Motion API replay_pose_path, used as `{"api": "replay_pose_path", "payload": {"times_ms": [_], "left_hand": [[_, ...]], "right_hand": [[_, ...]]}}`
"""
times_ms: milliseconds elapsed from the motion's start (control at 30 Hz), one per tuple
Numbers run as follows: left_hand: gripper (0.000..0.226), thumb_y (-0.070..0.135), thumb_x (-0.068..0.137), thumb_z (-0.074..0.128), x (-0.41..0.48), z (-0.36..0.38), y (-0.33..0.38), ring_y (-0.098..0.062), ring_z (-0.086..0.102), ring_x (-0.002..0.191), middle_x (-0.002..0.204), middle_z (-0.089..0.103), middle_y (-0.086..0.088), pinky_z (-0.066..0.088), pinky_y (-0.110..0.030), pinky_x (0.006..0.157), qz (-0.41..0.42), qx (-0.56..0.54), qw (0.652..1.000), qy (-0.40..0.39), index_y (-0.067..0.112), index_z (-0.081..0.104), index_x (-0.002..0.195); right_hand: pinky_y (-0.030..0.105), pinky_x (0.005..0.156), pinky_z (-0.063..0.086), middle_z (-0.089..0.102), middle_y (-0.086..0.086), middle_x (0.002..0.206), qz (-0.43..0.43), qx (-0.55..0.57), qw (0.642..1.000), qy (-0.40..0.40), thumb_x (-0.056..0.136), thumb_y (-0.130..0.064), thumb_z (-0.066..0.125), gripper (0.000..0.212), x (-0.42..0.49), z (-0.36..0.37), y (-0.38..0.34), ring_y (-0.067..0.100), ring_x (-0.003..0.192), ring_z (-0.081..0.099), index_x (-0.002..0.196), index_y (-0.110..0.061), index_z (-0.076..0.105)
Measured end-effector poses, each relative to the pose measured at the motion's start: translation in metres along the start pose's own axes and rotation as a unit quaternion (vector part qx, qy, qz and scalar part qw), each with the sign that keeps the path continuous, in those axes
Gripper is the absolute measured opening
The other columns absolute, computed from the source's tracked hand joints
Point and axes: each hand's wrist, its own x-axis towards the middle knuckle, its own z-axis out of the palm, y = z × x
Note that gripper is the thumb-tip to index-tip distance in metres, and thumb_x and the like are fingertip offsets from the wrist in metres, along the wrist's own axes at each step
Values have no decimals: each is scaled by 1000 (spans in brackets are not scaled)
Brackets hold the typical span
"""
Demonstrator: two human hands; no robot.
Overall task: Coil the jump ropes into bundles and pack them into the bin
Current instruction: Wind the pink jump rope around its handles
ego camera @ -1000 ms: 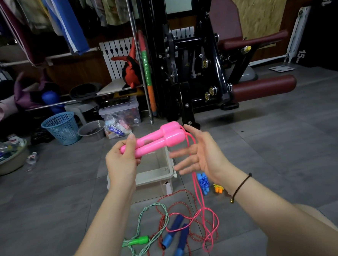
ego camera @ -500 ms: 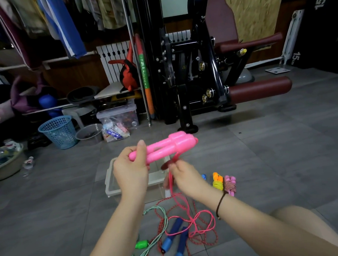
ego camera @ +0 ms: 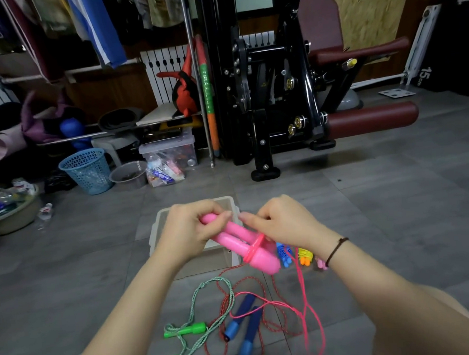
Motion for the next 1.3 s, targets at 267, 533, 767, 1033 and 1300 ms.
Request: {"api": "replay_pose_path", "payload": {"times_ms": [267,533,767,1033,1300], "left_hand": [[31,42,72,64,-21,-1,6,-4,47,44,49,55,3,37,-17,40,-137,-262,955,7,16,67,55],[38,21,95,54,-13,23,-9,-8,42,41,44,47,6,36,-22,42,-248,-284,893,248,16,59,58],[29,28,90,59,0,-3,-35,-28,48,57,53,52,-7,31,-30,58,-186,47,923,334,10,64,67],[40,38,82,44,-3,14,-49,-21,41,47,49,45,-3,37,-27,46,24,223,966,125,9,51,56],[43,39,88,47,-7,6,-30,-11,48,48,48,53,0,34,-18,47,-12,-6,998,55,10,62,59]], "right_hand": [[19,42,23,25,-9,33,-5,183,983,-31,92,-42,53,63,3,18,-11,9,34,24,38,-18,32],[21,38,36,40,-8,35,187,509,838,-57,96,-2,34,34,1,50,-29,3,28,34,65,-11,46],[23,48,42,55,-4,46,63,416,890,-178,99,-20,45,20,-9,58,-48,8,37,50,89,-6,57],[12,45,36,55,-3,47,16,254,963,-87,88,-37,62,29,8,17,-20,4,40,46,65,-22,68],[15,50,36,53,-14,43,27,282,958,-37,81,-38,70,24,21,14,1,-1,44,45,61,-24,67]]}}
